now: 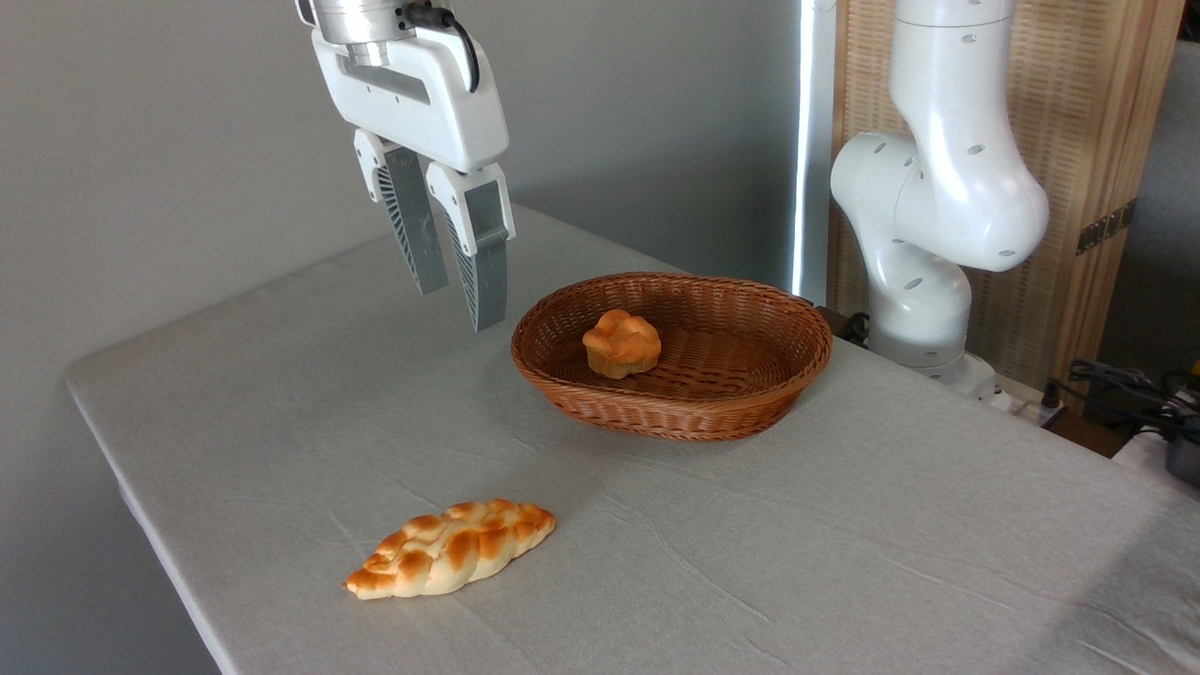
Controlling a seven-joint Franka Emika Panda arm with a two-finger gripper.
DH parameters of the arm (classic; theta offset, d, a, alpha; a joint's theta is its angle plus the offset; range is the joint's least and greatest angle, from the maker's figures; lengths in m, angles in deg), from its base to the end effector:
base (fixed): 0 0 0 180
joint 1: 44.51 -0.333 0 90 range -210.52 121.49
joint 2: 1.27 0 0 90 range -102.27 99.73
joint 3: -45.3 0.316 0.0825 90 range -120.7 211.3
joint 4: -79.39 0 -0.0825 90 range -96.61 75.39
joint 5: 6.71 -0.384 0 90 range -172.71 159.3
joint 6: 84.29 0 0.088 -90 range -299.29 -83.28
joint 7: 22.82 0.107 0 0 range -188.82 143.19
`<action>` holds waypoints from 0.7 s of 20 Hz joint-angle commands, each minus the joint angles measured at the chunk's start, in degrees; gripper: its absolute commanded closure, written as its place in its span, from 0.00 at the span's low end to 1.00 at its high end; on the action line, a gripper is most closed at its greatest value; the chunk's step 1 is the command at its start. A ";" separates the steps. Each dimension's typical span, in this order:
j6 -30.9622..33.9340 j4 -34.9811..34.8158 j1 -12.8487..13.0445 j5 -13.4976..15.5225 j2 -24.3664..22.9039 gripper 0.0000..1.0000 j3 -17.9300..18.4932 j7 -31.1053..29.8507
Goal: Put bread into the basket
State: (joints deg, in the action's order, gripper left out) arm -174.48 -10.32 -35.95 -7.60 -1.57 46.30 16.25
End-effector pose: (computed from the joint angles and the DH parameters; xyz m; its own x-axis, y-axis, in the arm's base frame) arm 0.5488 -0.0711 0.6301 0.6867 -0.7269 0.0008 -0.7267 -0.6866 -0.0206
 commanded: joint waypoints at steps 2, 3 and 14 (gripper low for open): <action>1.86 1.03 -0.74 -0.51 0.22 0.00 -0.39 0.48; 1.86 1.12 -0.74 -0.42 0.22 0.00 -0.30 -0.04; 1.77 1.12 -0.83 -0.51 0.48 0.00 -0.03 -4.35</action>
State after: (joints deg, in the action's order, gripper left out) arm -174.48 -10.32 -36.57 -7.61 -1.57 46.42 12.41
